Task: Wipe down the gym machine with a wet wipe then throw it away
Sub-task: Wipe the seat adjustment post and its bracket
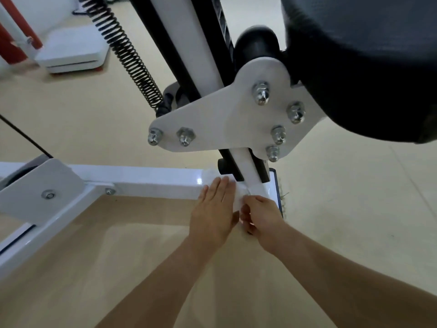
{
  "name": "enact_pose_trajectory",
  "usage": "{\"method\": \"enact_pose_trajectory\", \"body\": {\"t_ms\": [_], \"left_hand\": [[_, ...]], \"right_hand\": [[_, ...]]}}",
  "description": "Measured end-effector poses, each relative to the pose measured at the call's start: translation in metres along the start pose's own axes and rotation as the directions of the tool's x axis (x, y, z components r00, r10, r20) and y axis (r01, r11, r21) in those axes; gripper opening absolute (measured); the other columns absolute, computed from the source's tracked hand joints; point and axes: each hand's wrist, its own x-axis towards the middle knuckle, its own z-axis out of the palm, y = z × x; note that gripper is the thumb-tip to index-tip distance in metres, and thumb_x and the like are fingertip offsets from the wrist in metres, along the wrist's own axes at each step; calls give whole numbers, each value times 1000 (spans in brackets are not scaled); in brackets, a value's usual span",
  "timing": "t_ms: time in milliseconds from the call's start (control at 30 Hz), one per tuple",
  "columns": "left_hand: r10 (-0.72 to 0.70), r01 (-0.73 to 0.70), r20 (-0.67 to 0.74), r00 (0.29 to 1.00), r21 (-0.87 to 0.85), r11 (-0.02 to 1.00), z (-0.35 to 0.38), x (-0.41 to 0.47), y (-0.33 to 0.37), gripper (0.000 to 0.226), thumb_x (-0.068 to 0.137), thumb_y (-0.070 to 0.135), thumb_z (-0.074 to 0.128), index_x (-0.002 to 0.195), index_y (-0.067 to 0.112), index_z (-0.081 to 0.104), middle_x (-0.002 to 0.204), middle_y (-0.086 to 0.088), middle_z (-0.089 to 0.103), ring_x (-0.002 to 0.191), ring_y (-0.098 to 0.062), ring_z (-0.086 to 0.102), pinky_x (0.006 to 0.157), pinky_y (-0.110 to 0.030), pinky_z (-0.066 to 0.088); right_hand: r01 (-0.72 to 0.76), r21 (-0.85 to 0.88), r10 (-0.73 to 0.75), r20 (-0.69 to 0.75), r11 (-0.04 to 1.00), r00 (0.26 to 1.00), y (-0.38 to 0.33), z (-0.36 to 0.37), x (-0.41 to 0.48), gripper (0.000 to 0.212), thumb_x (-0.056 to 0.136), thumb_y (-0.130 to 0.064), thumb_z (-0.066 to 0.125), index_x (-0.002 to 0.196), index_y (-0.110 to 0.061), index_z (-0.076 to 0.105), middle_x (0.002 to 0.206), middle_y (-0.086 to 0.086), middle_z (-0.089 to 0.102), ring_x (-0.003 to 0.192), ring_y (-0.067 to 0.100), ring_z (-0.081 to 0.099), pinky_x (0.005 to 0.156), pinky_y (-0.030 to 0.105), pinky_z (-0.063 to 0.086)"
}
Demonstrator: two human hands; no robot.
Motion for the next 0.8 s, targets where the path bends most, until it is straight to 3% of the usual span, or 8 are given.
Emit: {"method": "enact_pose_trajectory", "body": {"t_ms": [133,267,367,467,534,600,667,801], "left_hand": [[78,-85,74,994,95,992,16,7,6,83,74,45,74,141,10,39,142,-12,50,136,-31,42,110,-49,35],[23,-41,97,995,181,983,14,9,-18,89,78,47,70,149,10,30,151,-9,40,140,-26,36,114,-45,26],[-99,68,151,983,200,977,9,15,-53,77,96,41,43,155,12,2,162,-10,6,150,-26,4,119,-42,2],[-119,89,154,981,191,978,5,20,-45,76,97,43,40,154,11,1,162,-13,3,149,-29,1,119,-46,1],[-33,10,131,991,169,986,8,20,-15,74,93,43,49,152,9,21,158,-16,23,147,-33,18,118,-50,12],[52,-69,115,992,148,987,16,16,9,66,87,41,54,143,9,41,146,-14,44,139,-33,36,115,-52,22],[75,-90,112,991,135,987,20,14,12,66,84,41,55,141,10,44,143,-11,48,138,-29,40,115,-51,23],[55,-59,36,998,120,991,15,-3,-44,72,89,41,54,150,11,31,155,-11,33,144,-27,29,116,-50,21]], "right_hand": [[191,-343,-241,-109,920,964,6,-2,-11,25,93,-4,47,109,-19,59,93,-2,60,76,16,57,63,23,46],[476,-662,-488,186,579,853,19,0,-19,46,94,-4,48,139,-14,47,136,-4,48,116,14,51,90,19,40],[542,-713,-459,339,444,822,20,8,-18,57,90,5,42,145,-9,38,147,0,40,136,17,36,102,16,26],[504,-697,-441,291,510,849,21,11,-17,57,91,2,43,146,-11,36,149,1,39,136,16,36,103,13,24],[431,-653,-435,169,623,885,22,8,-14,51,94,-5,45,144,-18,41,144,0,45,126,16,48,104,23,36],[389,-606,-425,92,694,901,23,3,-12,48,93,-4,46,137,-22,47,132,-2,51,101,6,57,85,21,47],[384,-625,-445,64,680,893,24,-1,-12,48,93,-5,48,137,-23,46,130,-6,47,90,-1,54,75,16,42],[456,-685,-463,192,568,865,32,5,-20,56,89,-1,46,141,-22,41,138,-7,40,120,10,47,90,17,36]]}}
